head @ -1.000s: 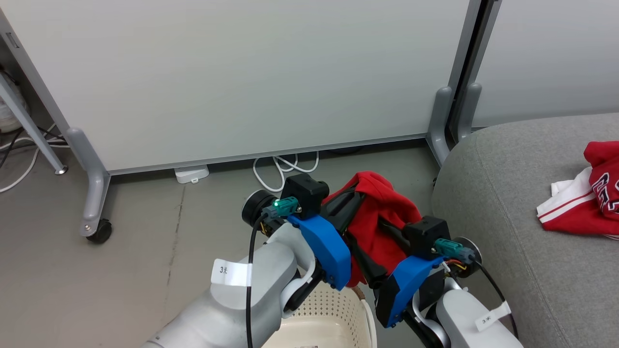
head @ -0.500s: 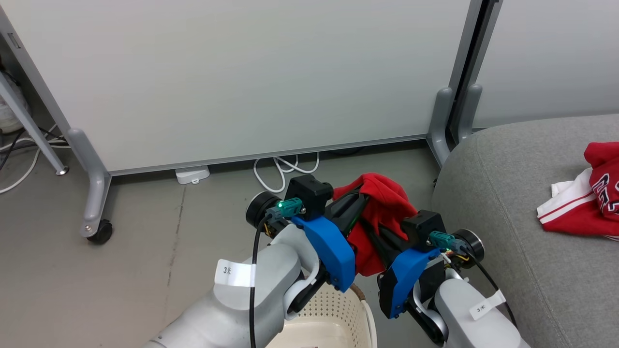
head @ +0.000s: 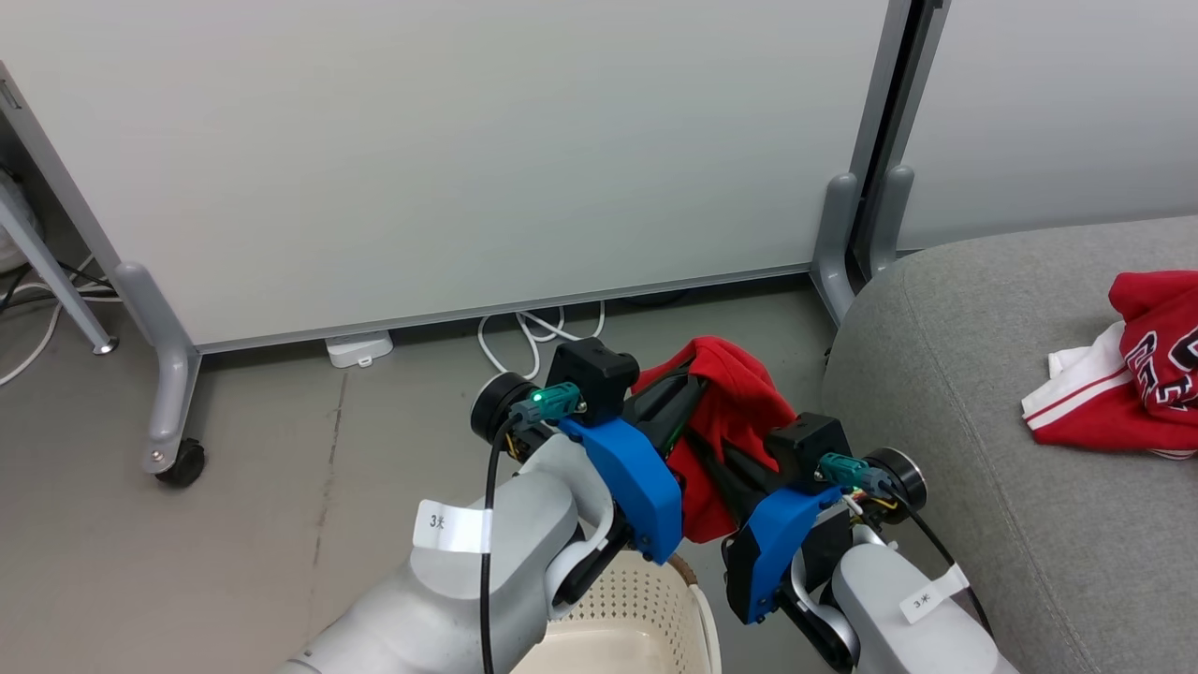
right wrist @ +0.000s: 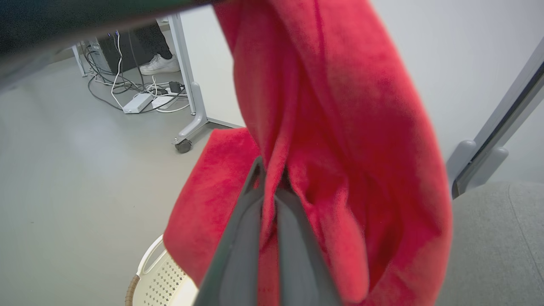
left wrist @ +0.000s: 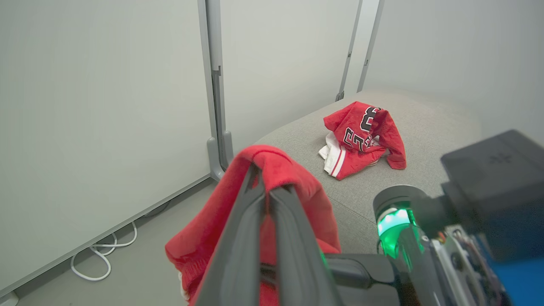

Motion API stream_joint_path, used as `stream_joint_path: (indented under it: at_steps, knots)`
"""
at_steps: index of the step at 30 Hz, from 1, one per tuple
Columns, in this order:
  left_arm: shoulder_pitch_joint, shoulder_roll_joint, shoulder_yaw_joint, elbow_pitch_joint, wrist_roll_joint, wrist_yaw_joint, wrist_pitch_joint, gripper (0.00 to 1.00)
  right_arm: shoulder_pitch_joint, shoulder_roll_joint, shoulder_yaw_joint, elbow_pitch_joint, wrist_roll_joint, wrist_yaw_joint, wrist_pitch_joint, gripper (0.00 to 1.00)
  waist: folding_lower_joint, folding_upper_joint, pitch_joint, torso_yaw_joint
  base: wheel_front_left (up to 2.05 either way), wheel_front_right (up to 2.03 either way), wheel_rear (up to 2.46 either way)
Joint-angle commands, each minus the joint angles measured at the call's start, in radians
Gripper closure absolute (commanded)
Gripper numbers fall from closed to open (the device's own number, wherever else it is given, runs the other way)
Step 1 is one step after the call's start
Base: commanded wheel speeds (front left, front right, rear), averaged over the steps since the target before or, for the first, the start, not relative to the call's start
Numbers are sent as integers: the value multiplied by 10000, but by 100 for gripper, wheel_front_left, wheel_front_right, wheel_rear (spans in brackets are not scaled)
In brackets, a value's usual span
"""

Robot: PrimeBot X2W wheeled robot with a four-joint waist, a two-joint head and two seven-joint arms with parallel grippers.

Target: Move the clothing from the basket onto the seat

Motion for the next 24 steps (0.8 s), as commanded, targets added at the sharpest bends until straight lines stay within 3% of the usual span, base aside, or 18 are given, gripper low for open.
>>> stream_joint_path:
  at_steps: [1,8,9,10,16,24]
  knots:
    - [-21,-14,51,-9,67,-70,-54,100,-60,-24,59,88,99,1,-20,100,-1,0,-6,-14,0,0,0]
    - [95,-15,129,27,118,-70,-54,97,-112,-23,137,147,147,1,-118,100,-1,0,-55,-67,0,0,0]
    - [101,-15,146,39,139,-70,-54,61,-112,-23,148,150,155,1,-124,100,-1,0,-57,-68,0,0,0]
    - [104,-15,177,52,184,-70,-54,2,-114,-23,159,146,161,1,-142,100,-1,0,-56,-69,0,0,0]
    - [334,170,681,-157,567,-70,-51,0,-170,-23,204,78,186,1,-239,100,-1,0,-14,-114,0,0,0]
    - [2848,892,3301,-2223,2399,146,-43,0,-30,-22,-238,50,-30,1,-382,100,-1,0,121,-160,0,0,0]
